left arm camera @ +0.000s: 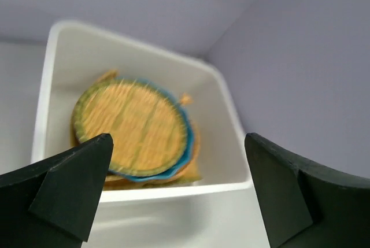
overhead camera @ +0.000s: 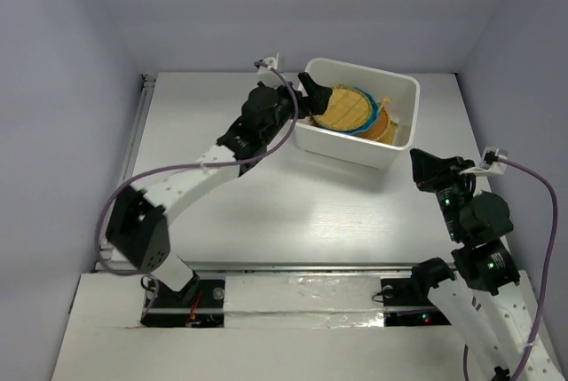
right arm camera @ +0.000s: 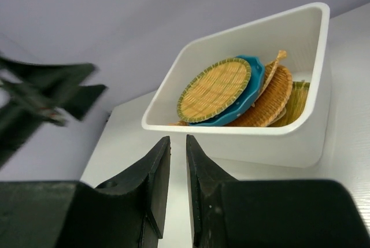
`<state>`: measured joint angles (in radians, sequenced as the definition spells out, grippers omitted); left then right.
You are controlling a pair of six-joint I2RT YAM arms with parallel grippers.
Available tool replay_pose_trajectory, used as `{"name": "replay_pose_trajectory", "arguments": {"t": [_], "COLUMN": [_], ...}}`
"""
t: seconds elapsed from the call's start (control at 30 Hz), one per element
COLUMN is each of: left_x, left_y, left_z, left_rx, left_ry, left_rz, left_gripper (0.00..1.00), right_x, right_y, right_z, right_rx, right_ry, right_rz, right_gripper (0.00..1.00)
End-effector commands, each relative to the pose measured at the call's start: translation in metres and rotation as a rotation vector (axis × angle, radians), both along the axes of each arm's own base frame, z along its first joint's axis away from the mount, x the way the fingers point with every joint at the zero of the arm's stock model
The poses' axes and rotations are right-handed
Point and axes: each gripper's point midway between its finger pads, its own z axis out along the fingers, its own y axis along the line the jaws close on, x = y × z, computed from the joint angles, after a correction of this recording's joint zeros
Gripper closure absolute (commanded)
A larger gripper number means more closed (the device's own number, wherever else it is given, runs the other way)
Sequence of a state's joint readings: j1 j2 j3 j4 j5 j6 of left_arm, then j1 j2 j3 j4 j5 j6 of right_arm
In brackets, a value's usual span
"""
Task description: Place the plates into the plastic bin on the countertop
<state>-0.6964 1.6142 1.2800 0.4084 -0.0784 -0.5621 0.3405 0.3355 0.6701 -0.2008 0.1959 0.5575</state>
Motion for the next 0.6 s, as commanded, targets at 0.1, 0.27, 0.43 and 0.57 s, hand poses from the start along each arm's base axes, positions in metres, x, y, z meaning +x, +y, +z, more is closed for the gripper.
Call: {"name": "replay_pose_trajectory", "arguments": {"t": [0.1, 0.27, 0.43, 0.57], "left_x": [-0.063, -0.108, -0.149, -0.168], "left_y": [0.05, 0.09, 0.13, 0.154], "left_z": [0.091, 0.058, 0.053, 0.043], "left_rx": [-0.083, -0.066, -0.112, -0.103], "left_ry": [-0.219, -0.204, -0.23, -0.221], "left_rz": [0.045, 0.05, 0.073, 0.097], "left_gripper": [0.01, 0.01, 0.01, 0.01], "right_x": [0.006, 0.001, -0.005, -0.016], "right_y": [0.015, 0.022, 0.026, 0.016], "right_z": [0.018, 0.033, 0.052, 0.075], "right_rx": [0.022, 0.042, 0.064, 0.072], "right_ry": [-0.058, -0.115, -0.162, -0.225], "right_rz": [0.068, 0.114, 0.146, 0.114], "right_gripper": [0.9, 1.0, 1.0, 0.95]}}
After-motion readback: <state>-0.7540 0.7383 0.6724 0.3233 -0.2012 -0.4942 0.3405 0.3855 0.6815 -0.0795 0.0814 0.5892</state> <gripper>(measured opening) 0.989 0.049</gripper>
